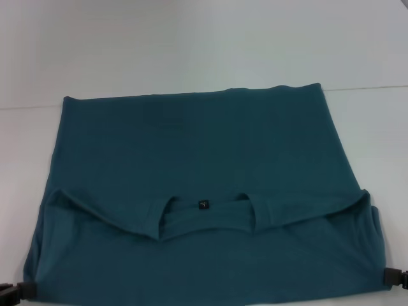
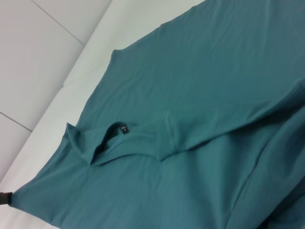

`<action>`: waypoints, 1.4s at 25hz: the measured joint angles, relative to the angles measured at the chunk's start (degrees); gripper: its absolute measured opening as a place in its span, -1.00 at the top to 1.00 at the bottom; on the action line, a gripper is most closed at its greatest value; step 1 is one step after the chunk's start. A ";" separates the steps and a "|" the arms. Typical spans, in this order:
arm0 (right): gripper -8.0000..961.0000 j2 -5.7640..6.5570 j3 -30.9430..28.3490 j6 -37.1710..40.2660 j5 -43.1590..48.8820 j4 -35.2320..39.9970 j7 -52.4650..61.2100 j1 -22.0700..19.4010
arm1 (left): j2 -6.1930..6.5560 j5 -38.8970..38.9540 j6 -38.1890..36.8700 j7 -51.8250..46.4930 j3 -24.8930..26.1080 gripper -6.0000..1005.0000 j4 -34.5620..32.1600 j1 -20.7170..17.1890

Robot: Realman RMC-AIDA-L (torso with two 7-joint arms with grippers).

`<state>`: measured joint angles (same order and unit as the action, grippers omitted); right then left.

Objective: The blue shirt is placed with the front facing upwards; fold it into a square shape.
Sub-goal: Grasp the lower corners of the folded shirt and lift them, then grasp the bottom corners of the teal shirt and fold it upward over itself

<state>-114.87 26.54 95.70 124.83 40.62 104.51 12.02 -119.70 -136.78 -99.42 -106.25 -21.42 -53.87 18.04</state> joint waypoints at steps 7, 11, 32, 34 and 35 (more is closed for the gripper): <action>0.97 0.00 0.00 1.32 0.05 0.28 -0.10 -0.67 | 0.00 -0.99 -0.79 0.11 0.28 0.98 0.00 -0.28; 0.97 0.00 0.00 1.43 0.06 0.30 -0.11 -0.87 | 0.02 -1.27 -1.84 0.63 1.45 0.98 -0.01 -0.42; 0.97 0.01 -3.13 -0.36 -0.26 0.27 -0.68 4.81 | 2.17 2.56 3.87 1.39 6.60 0.98 5.16 4.24; 0.97 0.15 -3.57 -1.42 -0.28 0.00 -0.45 6.28 | 2.84 3.35 6.04 1.32 6.72 0.98 7.10 5.84; 0.97 0.20 -3.68 -2.27 -0.28 -0.23 -0.28 7.18 | 3.14 3.62 7.28 1.20 6.76 0.98 8.17 6.88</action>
<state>-114.67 22.86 93.43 124.55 40.38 104.23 19.20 -116.56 -133.17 -92.14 -105.05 -14.66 -45.70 24.92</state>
